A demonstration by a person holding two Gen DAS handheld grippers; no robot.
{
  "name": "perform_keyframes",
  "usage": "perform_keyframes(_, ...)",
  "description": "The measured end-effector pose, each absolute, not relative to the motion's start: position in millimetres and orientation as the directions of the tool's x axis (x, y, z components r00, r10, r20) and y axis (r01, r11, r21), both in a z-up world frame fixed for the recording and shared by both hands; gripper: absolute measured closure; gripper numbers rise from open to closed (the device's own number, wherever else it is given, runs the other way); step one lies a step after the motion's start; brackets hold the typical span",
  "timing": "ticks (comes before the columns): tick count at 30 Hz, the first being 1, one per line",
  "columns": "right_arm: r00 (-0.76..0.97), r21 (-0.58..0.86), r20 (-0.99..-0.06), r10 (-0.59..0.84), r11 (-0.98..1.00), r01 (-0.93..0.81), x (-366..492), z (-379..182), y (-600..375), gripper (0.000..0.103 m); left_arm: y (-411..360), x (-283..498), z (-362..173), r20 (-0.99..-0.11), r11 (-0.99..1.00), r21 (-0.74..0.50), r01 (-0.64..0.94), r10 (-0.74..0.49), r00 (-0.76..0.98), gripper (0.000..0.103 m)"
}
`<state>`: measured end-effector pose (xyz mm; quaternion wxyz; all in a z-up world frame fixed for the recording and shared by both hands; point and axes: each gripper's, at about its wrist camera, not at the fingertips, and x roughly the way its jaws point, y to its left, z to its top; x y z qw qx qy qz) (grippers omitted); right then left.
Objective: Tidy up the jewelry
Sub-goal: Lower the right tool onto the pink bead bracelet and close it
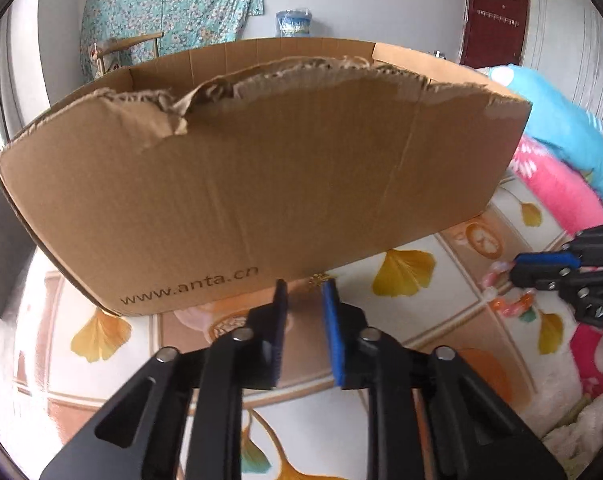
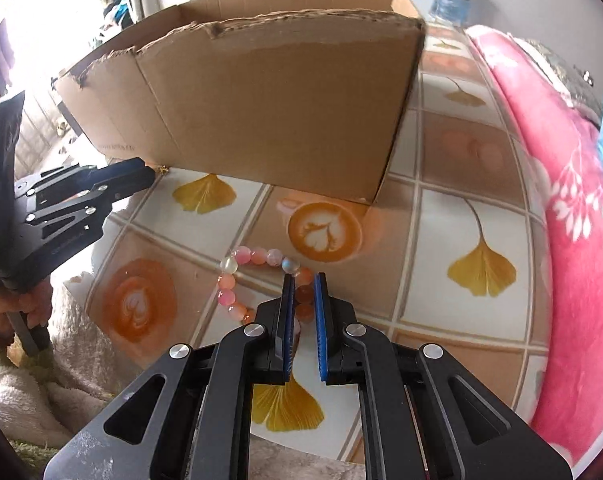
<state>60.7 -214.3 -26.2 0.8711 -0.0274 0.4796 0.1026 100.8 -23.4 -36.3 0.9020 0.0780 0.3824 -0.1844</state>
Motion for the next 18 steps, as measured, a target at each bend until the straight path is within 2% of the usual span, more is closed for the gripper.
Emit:
perform_keyframes(10, 0.526, 0.077, -0.831, 0.182, 0.974, -0.214, 58.9, -25.9, -229.4, 0.095, -37.6, 103.6, -36.2, -0.72, 0.896, 0.098, 0.432, -0.236, 0.652, 0.095)
perform_keyframes(14, 0.531, 0.079, -0.828, 0.183, 0.974, -0.214, 55.5, -25.9, -233.5, 0.095, -39.8, 102.9, -37.1, -0.714, 0.889, 0.109, 0.444, -0.241, 0.658, 0.103)
perform_keyframes(18, 0.532, 0.084, -0.826, 0.187, 0.974, -0.213, 56.1, -22.9, -233.6, 0.095, -41.1, 99.2, -36.3, -0.709, 0.876, 0.13, 0.464, -0.245, 0.661, 0.103)
